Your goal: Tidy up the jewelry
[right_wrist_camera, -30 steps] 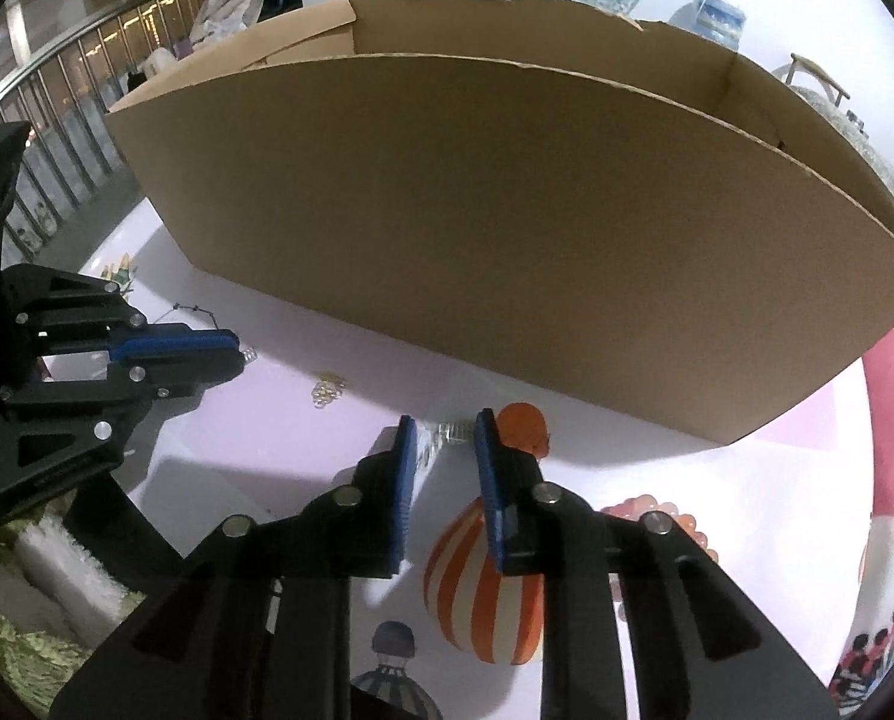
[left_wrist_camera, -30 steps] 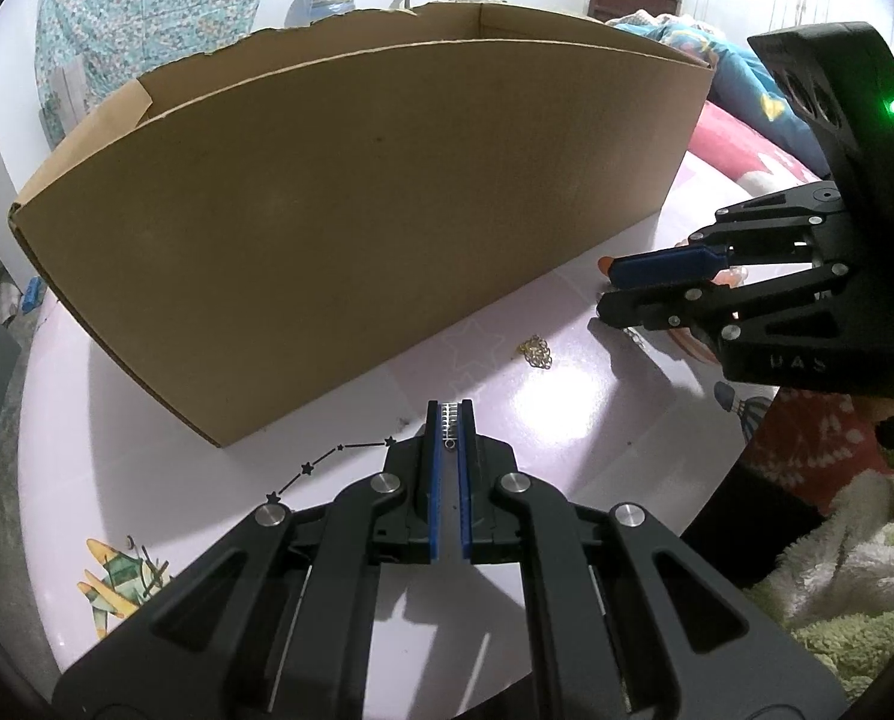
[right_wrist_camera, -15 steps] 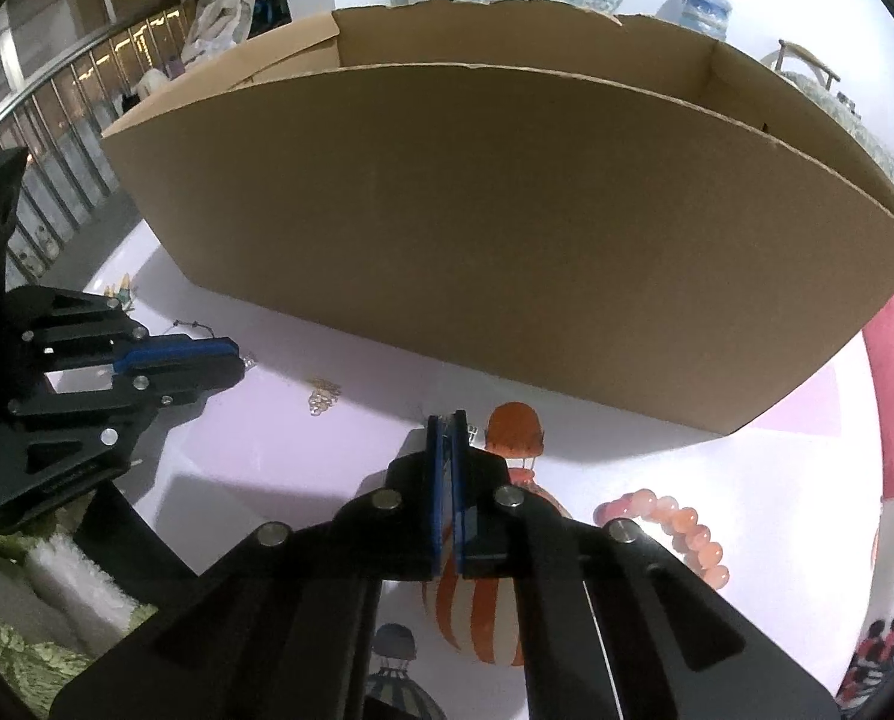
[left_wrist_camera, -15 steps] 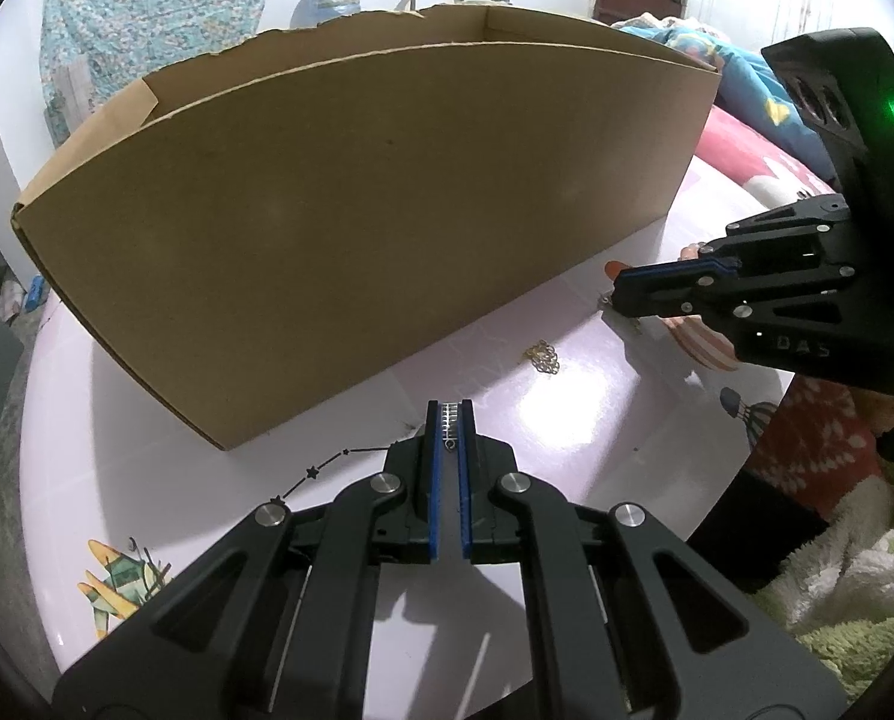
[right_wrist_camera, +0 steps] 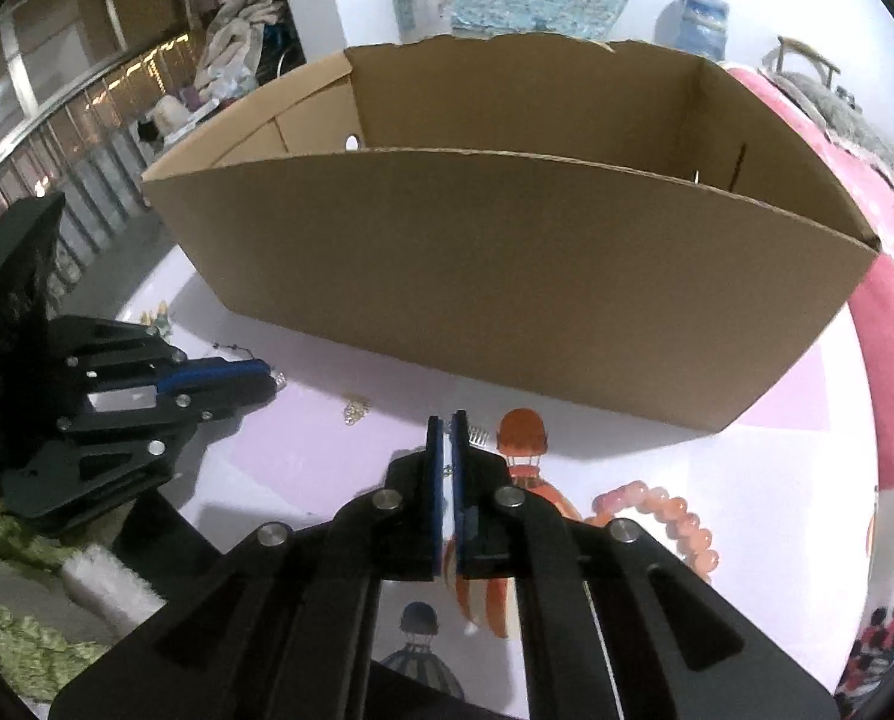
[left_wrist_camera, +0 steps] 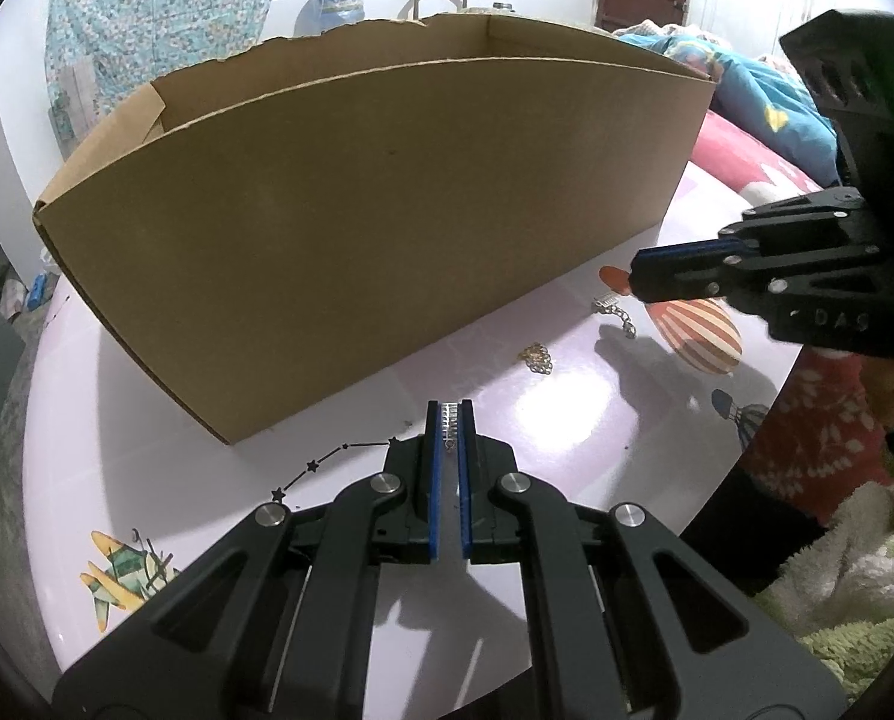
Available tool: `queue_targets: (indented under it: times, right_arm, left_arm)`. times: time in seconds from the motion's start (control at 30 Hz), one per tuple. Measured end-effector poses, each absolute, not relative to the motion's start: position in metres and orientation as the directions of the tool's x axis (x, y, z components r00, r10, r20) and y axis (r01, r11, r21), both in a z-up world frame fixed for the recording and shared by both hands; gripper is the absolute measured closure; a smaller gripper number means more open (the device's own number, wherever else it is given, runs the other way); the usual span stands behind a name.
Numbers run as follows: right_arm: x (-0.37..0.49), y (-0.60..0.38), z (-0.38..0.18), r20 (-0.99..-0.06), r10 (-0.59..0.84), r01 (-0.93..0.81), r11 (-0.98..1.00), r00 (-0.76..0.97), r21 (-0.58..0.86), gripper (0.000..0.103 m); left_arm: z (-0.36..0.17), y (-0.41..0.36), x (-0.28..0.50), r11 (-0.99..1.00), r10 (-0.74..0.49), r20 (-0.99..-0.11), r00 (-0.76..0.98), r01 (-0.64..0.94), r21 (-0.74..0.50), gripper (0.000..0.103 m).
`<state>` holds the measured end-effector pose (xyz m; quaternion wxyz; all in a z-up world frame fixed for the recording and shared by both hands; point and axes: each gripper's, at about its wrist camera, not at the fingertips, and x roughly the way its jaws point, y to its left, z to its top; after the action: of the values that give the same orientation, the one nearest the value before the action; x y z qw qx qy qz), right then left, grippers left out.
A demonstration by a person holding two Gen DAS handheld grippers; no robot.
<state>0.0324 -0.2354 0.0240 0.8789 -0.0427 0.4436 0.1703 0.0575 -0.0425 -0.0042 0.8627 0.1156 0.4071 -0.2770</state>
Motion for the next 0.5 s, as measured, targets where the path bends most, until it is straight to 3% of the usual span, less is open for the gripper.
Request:
queue_targets:
  times: [0.03,0.3,0.37,0.5]
  right_arm:
    - [0.035,-0.234,0.023,-0.796,0.253,-0.349,0.935,0.550,0.056,0.080]
    - [0.052,-0.233,0.010,-0.824,0.266,-0.450,0.893,0.499,0.016,0.080]
    - [0.053,-0.232,0.011,-0.831,0.275,-0.473,0.881,0.484,0.016,0.094]
    - [0.053,-0.229,0.014,-0.828,0.279,-0.481,0.877,0.486,0.013,0.096]
  left_arm:
    - [-0.004,-0.043,0.057,0.820,-0.384,-0.766,0.516,0.572,-0.025,0.099]
    - [-0.005,-0.043,0.053,0.818,-0.385,-0.766,0.515,0.575,-0.024,0.099]
    - [-0.004,-0.043,0.053,0.819,-0.385,-0.765,0.517,0.574,-0.024,0.099]
    - [-0.005,-0.042,0.053,0.821,-0.386,-0.765,0.515,0.571,-0.029,0.099]
